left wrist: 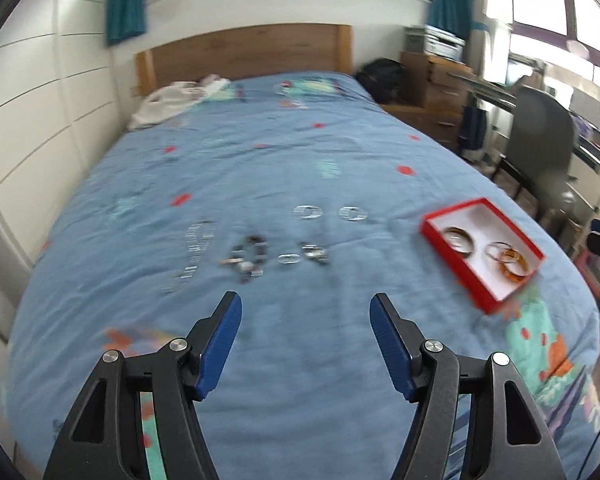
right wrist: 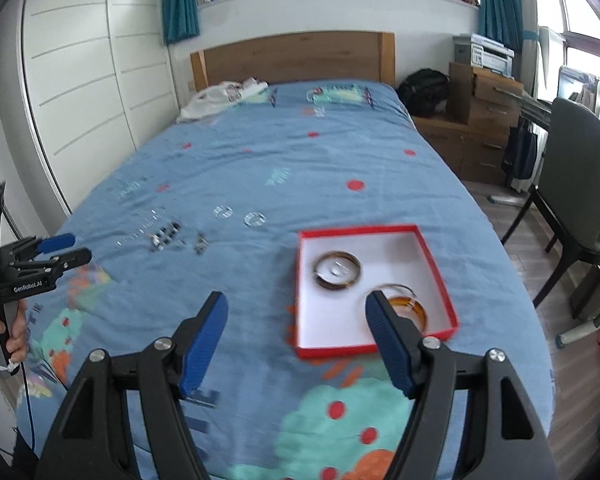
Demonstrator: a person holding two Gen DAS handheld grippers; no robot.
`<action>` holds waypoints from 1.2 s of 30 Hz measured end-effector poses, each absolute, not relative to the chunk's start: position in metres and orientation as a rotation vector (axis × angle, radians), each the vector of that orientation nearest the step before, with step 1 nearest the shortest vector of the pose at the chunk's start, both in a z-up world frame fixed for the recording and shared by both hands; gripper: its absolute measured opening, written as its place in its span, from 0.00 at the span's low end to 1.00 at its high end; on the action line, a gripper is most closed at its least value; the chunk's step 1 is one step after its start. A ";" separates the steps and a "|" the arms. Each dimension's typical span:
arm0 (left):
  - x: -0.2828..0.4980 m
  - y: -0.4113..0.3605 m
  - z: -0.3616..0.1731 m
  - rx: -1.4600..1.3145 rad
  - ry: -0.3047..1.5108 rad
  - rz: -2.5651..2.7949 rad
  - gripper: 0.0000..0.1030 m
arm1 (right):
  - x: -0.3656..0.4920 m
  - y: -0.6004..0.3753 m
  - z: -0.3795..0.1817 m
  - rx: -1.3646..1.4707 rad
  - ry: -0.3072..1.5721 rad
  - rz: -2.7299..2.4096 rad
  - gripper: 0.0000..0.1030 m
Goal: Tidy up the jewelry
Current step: 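Withdraw both tools from the box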
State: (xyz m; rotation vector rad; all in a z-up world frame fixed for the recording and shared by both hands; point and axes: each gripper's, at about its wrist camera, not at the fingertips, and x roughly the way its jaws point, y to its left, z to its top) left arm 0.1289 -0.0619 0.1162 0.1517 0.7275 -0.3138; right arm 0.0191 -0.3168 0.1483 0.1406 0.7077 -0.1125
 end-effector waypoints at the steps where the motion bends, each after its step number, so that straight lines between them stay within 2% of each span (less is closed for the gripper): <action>1: 0.128 -0.054 0.117 0.149 0.725 -0.302 0.64 | 0.021 -0.310 0.150 0.139 0.699 -0.107 0.68; 10: 0.126 0.018 0.112 0.098 0.725 -0.201 0.64 | 0.048 -0.265 0.151 0.148 0.673 -0.079 0.68; 27: 0.136 0.055 0.092 0.043 0.764 -0.146 0.64 | 0.076 -0.240 0.141 0.149 0.686 -0.035 0.67; 36: 0.151 0.070 0.070 0.018 0.809 -0.131 0.64 | 0.098 -0.219 0.112 0.182 0.719 0.027 0.67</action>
